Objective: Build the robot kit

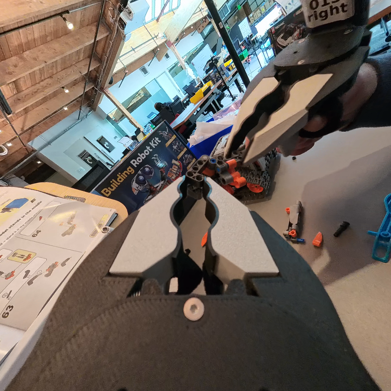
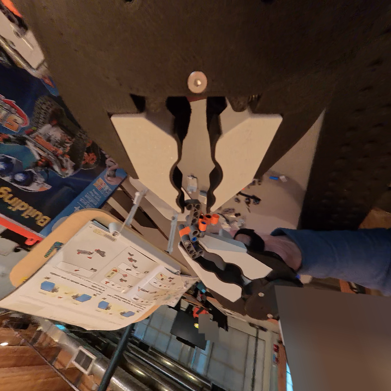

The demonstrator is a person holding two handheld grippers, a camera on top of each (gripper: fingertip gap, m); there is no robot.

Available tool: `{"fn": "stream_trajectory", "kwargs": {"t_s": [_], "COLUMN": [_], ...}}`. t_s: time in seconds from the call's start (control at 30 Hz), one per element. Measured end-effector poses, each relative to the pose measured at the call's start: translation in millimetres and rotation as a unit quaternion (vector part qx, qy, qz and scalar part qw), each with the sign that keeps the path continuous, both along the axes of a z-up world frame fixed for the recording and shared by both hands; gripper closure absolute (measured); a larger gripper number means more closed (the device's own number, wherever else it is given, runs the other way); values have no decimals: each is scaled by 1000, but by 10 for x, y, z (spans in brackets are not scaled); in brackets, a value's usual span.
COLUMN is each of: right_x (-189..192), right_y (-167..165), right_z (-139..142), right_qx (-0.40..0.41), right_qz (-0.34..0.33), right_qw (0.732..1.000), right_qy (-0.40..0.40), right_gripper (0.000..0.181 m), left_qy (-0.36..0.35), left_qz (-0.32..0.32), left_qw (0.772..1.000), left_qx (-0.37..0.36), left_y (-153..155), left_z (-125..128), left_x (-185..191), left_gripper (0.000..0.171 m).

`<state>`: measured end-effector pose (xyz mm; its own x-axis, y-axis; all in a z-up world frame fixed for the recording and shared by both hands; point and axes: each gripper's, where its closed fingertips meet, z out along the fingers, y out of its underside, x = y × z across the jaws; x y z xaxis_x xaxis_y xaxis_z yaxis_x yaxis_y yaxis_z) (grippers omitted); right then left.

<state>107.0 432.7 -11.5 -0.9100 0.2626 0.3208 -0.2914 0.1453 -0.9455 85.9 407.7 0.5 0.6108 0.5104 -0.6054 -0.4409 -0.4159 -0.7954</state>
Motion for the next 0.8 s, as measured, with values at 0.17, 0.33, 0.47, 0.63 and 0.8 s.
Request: {"fn": "stream_trajectory", "kwargs": {"t_s": [0.17, 0.33, 0.47, 0.63, 0.8], "right_x": [-36, 24, 20, -11, -11], "right_y": [-3, -123, -121, -99, -76], "right_z": [-51, -122, -108, -114, -65], "right_qx": [15, 27, 16, 9, -23], "right_qz": [-15, -11, -6, -2, 16], "right_qw": [1000, 999, 1000, 1000, 999], "right_qy": [6, 17, 4, -6, -36], "right_gripper": [168, 170, 171, 170, 172], "left_qy": [-4, 4, -4, 3, 4], "left_qz": [11, 29, 28, 38, 29], "left_qw": [1000, 1000, 999, 999, 1000], "left_qx": [9, 6, 14, -1, -1], "left_y": [11, 9, 14, 17, 8], "left_z": [-15, -20, -20, -42, 1], "left_x": [-30, -61, -68, -98, -64], "left_gripper": [160, 161, 161, 160, 157]}}
